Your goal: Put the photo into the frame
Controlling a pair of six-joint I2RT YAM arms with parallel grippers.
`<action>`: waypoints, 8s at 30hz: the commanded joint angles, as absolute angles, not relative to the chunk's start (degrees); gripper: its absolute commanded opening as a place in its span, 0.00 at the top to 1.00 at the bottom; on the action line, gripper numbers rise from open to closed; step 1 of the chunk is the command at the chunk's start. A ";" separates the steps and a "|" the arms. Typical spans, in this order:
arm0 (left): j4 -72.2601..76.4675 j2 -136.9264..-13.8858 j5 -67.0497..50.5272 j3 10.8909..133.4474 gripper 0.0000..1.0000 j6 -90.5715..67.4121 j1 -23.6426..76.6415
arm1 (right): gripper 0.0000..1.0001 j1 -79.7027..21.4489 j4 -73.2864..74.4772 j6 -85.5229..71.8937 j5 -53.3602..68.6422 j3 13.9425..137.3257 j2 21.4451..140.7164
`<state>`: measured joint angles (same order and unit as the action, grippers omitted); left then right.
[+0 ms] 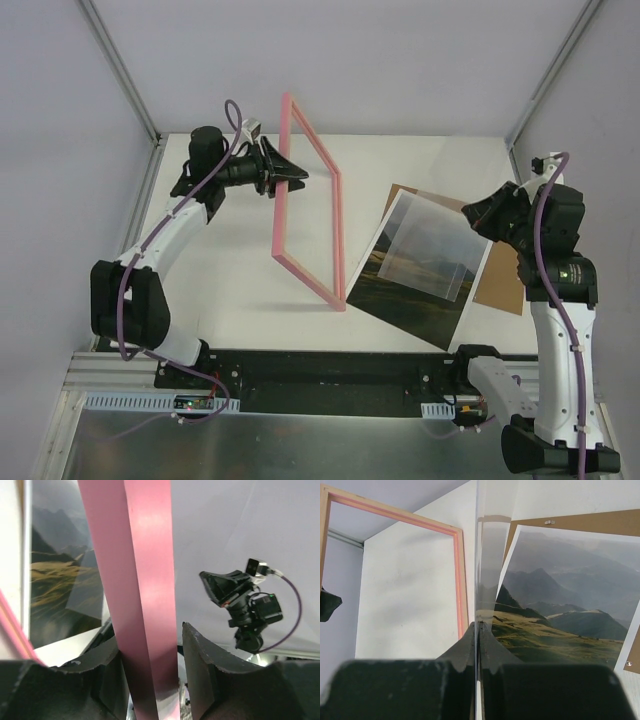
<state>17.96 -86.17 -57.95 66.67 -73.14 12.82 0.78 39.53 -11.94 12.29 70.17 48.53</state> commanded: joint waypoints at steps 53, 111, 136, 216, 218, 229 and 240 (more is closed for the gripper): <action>21.06 -84.02 -58.53 57.58 1.00 -60.72 4.75 | 0.99 0.88 42.19 -10.28 13.09 85.52 52.73; -33.93 -72.60 -8.34 55.82 0.01 -30.49 2.72 | 0.99 -24.26 -10.52 -36.64 24.08 61.72 75.32; -20.22 -70.75 -9.23 38.41 0.01 -44.56 2.81 | 1.00 -25.31 -33.66 -43.77 28.65 49.31 81.47; -17.40 -73.74 -8.79 35.42 0.01 -46.05 3.34 | 0.99 -27.25 -45.09 -47.90 28.21 43.33 88.77; -17.40 -73.83 -8.79 35.42 0.01 -45.97 3.34 | 0.99 -27.51 -45.35 -47.99 28.21 43.42 88.94; -17.40 -74.01 -8.18 35.25 0.01 -46.40 3.78 | 0.99 -28.21 -45.53 -48.34 27.95 44.03 89.73; -17.93 -74.62 -1.59 34.19 0.01 -47.99 4.57 | 0.99 -28.30 -45.09 -48.51 28.30 44.82 89.82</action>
